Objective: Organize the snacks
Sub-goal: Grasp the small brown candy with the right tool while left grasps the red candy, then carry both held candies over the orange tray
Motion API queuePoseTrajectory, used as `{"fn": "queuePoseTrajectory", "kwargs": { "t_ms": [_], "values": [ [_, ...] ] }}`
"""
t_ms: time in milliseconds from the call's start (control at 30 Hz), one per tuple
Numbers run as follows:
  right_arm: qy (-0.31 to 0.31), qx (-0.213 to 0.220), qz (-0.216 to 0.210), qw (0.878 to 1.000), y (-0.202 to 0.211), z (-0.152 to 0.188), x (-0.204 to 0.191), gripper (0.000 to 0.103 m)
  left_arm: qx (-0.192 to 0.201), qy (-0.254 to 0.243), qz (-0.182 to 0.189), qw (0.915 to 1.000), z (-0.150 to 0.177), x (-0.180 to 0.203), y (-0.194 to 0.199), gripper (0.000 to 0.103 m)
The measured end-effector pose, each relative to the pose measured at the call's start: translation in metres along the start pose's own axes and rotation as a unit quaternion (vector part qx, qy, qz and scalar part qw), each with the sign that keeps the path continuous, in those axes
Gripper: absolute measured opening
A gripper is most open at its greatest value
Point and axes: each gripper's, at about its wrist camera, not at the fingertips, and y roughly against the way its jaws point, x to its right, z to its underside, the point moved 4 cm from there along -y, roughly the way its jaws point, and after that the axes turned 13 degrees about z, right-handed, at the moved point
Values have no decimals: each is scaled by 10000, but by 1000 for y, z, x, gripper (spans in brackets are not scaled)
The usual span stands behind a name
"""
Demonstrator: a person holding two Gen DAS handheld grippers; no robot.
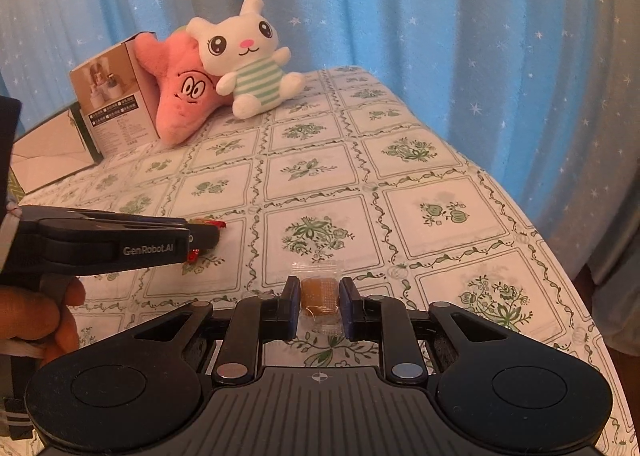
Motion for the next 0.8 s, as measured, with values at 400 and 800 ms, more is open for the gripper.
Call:
{"fn": "queuePoseTrajectory", "kwargs": {
  "t_ms": [400,800],
  "values": [
    [134,66,-59,9999,8,3,-6,21,-97,404,-178,9990,42,18,48,19],
    [97,-175,-243,9995,75,44,-22,21,11,995,-388,9943,107,47,145,19]
  ]
}}
